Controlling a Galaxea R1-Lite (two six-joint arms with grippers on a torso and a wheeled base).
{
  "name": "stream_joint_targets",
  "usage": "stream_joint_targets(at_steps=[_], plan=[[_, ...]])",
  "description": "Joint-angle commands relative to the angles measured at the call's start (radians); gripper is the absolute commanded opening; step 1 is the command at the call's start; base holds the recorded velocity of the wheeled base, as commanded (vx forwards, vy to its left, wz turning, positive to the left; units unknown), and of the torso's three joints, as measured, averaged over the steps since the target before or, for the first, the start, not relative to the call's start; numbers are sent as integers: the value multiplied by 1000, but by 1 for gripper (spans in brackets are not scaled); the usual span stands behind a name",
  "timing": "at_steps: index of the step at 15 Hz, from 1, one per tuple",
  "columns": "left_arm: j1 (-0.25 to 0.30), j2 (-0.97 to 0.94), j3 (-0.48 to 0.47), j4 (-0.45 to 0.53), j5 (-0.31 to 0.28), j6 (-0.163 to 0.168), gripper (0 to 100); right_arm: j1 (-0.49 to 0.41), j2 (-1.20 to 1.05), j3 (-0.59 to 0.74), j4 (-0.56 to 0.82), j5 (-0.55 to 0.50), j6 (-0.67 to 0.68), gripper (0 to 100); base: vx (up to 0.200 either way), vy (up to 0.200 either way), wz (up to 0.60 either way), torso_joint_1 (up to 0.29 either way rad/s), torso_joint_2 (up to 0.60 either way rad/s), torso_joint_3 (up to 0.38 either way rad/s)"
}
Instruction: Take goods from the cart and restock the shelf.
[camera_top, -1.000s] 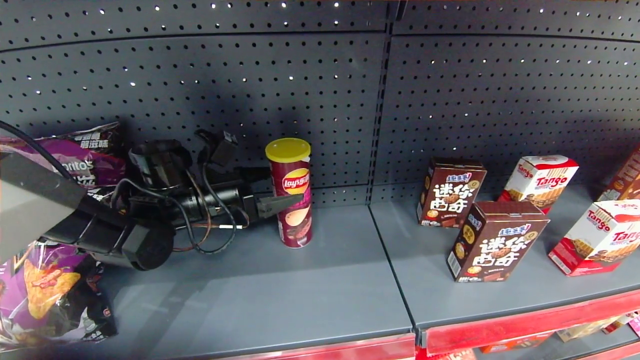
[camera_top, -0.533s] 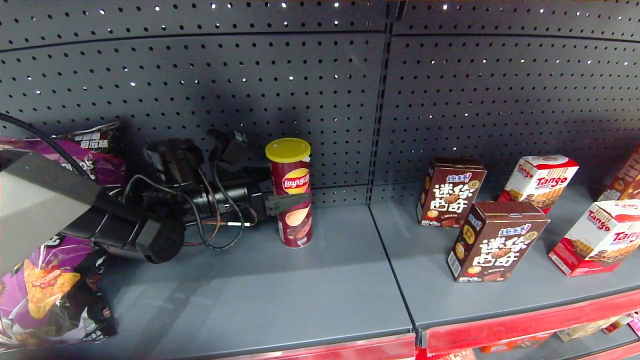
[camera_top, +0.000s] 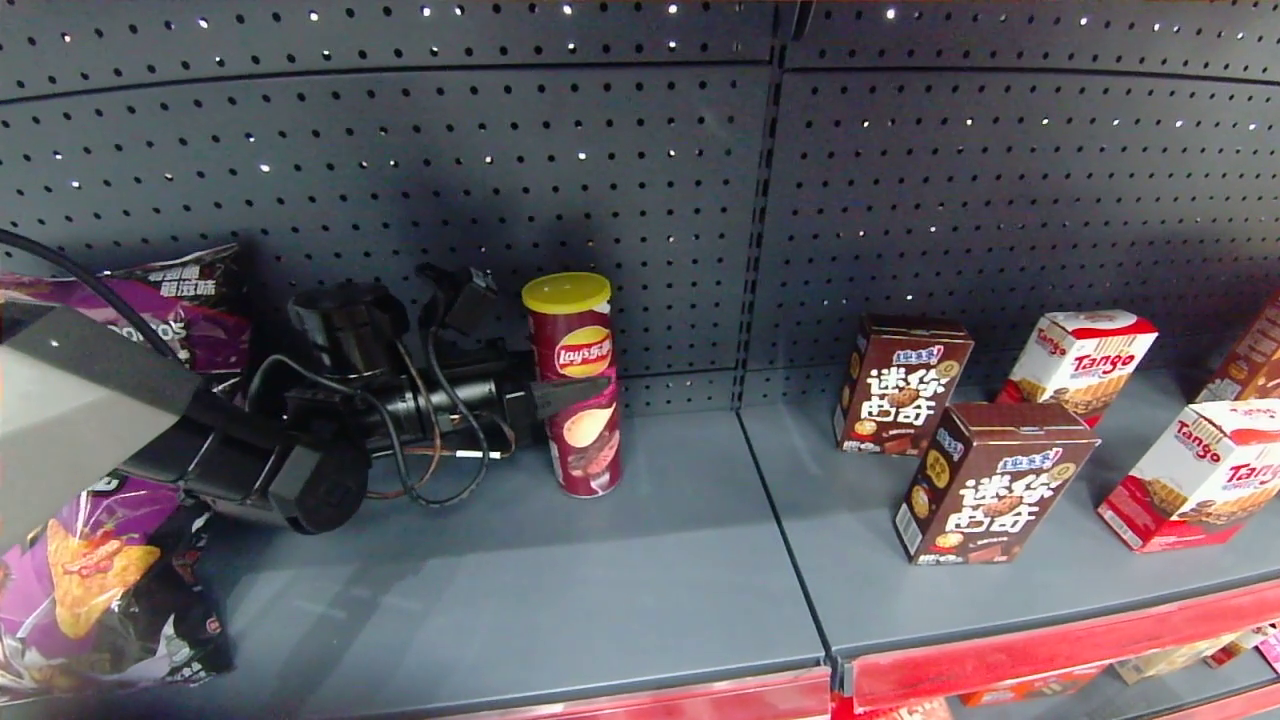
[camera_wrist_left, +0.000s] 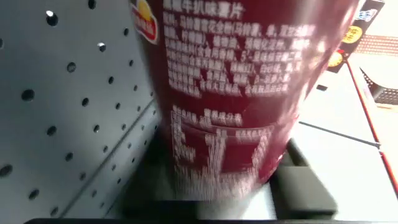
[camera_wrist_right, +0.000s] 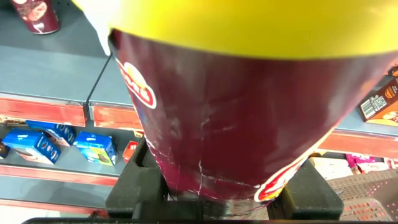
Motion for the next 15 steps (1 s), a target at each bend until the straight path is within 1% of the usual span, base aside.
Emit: stream_joint_targets(at_steps=[1,2,3,4,6,8,9,12,13,15], plan=[[-5,-65,52,-3,0,-1,0,1,0,-2,0,1,-1,0,0,0,0,0,0,0],[-14,-119,107,-7,0,1,0,1,-1,-2,0,1,-1,0,0,0,0,0,0,0],[-18,-148,138,-10,0,1,0,1,-5,-3,0,-1,-1,0,0,0,0,0,0,0],[-21,-165,153,-12,0,1,0,1,-5,-3,2,-1,-1,0,0,0,0,0,0,0],[-33,-230,217,-15,-1,1,0,-1,-12,-8,6,-2,-1,0,0,0,0,0,0,0],[-39,-254,247,-18,-1,-1,0,-2,-14,-8,8,-2,-1,0,0,0,0,0,0,0],[-48,-297,297,-18,-1,1,0,-4,-18,-6,11,-2,1,0,0,0,0,0,0,0],[-62,-337,355,-20,-1,4,0,-4,-18,-5,11,-2,1,0,0,0,0,0,0,0],[-64,-345,368,-30,-1,4,0,-4,-18,-5,11,-2,-1,0,0,0,0,0,0,0],[-76,-351,426,-96,-3,-1,0,-7,-23,0,11,-2,1,0,0,0,0,0,0,0]])
